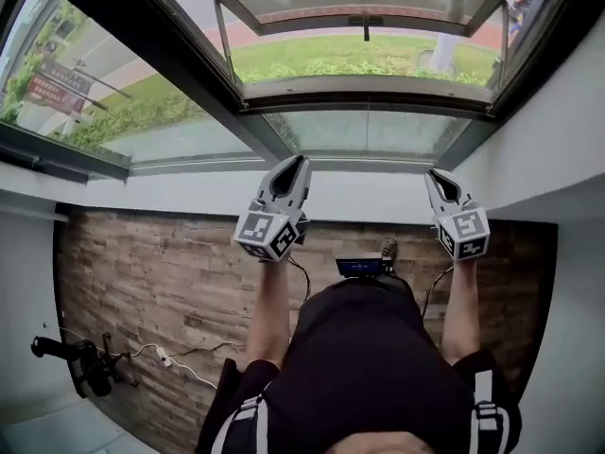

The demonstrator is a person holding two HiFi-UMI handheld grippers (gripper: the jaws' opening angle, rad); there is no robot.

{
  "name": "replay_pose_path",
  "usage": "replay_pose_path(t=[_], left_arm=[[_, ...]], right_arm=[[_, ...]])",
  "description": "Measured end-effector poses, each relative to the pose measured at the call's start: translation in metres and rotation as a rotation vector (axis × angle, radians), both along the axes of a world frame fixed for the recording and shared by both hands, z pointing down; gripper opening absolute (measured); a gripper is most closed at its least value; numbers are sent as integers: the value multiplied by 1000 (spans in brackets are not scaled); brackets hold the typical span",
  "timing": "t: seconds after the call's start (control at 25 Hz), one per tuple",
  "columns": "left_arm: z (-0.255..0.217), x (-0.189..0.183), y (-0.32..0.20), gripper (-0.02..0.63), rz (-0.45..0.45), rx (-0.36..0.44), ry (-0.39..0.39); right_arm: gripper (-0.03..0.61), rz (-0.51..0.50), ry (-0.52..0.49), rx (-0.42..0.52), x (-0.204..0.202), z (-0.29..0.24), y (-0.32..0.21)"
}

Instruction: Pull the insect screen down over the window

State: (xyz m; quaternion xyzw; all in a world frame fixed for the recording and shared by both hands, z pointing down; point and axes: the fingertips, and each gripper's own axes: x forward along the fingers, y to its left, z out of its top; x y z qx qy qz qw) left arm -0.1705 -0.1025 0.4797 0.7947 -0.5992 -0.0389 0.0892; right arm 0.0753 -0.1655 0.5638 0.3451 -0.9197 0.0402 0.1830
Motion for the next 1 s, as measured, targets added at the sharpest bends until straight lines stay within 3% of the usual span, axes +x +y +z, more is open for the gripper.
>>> replay_pose_path(t=[0.24,0.44,0.68,1.0], left_arm=[[-6,-28,69,46,22,54,59],[19,-17,140,46,76,24,132],[-5,2,199,46,107,70,109],[-52,34,260,46,57,164,95]], right_arm=[[20,99,-44,-2,7,-17,82],[20,183,-9,-75,39,5,184],[20,211,-72,-41,53,-16,240],[20,198,-201,5,86,-51,290]])
